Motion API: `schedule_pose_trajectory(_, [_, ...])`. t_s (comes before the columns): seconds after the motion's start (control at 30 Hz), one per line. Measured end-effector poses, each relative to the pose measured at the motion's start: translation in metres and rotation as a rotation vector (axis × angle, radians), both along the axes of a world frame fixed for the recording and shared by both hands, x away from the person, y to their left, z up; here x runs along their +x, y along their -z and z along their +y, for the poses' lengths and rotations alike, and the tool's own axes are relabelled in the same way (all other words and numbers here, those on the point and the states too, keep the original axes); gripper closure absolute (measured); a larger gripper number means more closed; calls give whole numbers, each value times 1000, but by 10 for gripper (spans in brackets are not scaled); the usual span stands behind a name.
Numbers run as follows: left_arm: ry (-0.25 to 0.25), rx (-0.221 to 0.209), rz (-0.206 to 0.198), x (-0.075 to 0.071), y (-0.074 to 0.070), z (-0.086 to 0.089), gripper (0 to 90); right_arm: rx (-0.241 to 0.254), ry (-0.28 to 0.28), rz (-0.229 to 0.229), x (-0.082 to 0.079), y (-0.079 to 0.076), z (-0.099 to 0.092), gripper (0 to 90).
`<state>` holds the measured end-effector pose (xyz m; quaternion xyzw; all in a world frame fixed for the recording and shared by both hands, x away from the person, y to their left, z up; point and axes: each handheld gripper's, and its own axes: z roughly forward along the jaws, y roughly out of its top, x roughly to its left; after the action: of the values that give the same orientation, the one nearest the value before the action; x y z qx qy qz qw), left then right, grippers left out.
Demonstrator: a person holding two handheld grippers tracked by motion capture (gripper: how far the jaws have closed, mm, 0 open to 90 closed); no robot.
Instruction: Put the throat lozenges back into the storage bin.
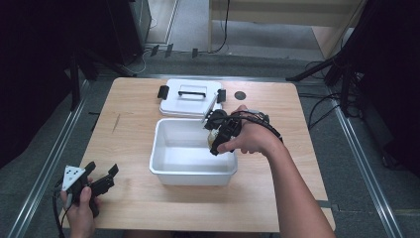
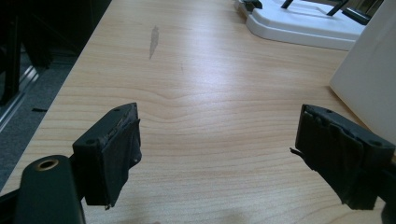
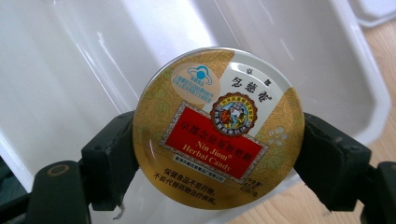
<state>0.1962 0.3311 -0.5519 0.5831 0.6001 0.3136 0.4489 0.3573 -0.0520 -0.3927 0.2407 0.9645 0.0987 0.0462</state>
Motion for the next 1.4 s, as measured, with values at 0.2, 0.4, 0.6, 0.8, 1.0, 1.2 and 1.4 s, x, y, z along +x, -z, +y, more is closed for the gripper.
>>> schedule_pose_trajectory(0.2, [1, 0, 0, 0, 0, 0, 144, -35, -45, 6, 0, 16, 1, 202])
schedule_pose_trajectory(0.4, [2, -1, 1, 0, 0, 0, 144, -70, -66, 26, -1, 34, 2, 202])
schedule_pose_trajectory(0.6, [2, 0, 2, 0, 0, 0, 144, -109, -103, 6, -4, 41, 6, 202])
schedule_pose_trajectory(0.8, [2, -3, 3, 0, 0, 0, 144, -157, -138, -16, -7, 47, 10, 202])
schedule_pose_trajectory(1.0, [0, -12, 1, 0, 0, 1, 144, -195, -151, -40, -8, 50, 14, 202])
schedule_pose_trajectory(1.2, [0, -12, 3, 0, 0, 1, 144, -197, -149, -43, -8, 51, 14, 200])
schedule_pose_trajectory(1.4, [-1, -14, 4, 0, 0, 1, 144, -200, -146, -48, -8, 51, 14, 197])
